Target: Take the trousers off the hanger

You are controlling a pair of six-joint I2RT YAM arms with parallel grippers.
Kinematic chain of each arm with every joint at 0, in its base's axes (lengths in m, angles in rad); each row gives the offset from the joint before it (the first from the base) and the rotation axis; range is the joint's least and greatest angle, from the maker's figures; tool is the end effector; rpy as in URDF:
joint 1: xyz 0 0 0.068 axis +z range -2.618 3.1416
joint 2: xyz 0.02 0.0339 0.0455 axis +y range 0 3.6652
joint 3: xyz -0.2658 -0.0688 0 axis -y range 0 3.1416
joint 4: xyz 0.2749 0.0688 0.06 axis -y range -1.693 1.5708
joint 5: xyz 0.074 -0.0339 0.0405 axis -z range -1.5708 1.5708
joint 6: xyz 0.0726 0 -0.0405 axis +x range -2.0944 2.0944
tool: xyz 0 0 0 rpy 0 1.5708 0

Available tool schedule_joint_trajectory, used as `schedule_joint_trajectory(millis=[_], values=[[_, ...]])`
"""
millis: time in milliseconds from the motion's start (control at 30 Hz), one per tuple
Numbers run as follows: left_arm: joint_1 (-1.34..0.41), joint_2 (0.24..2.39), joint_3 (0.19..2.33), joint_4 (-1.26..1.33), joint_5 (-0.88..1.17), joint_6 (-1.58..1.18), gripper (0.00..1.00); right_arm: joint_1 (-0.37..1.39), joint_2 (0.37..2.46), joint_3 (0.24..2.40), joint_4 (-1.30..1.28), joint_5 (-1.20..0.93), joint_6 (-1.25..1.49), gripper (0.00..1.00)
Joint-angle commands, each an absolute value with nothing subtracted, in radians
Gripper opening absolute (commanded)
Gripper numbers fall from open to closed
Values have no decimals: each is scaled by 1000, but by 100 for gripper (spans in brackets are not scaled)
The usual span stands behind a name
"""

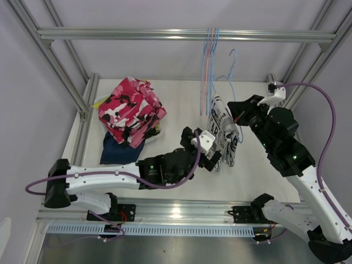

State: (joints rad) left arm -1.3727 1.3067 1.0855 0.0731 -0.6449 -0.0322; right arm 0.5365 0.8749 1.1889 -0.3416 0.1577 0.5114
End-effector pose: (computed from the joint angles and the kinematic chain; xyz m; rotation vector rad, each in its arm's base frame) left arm 0.1141 -0.3469 0.3488 0.6514 1.5852 -0.4971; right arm 0.2105 0.1119 0.4554 0.1052 1.6378 0.6844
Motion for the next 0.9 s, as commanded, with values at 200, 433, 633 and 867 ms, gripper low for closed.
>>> schedule_joint_trajectory(millis=[200,433,633,867], values=[[-1391,1428,1153,330,-765,110,99,640,839,1203,-248,391,498,0],[-1397,1529,1229,362,-752,149,99,646,775,1189,-261,403,514,0],[-1410,1594,1272,348,-745,144,99,644,755,1181,-268,396,508,0],[-1405,1660,1299,383,-764,172,99,646,723,1174,-282,380,512,0]])
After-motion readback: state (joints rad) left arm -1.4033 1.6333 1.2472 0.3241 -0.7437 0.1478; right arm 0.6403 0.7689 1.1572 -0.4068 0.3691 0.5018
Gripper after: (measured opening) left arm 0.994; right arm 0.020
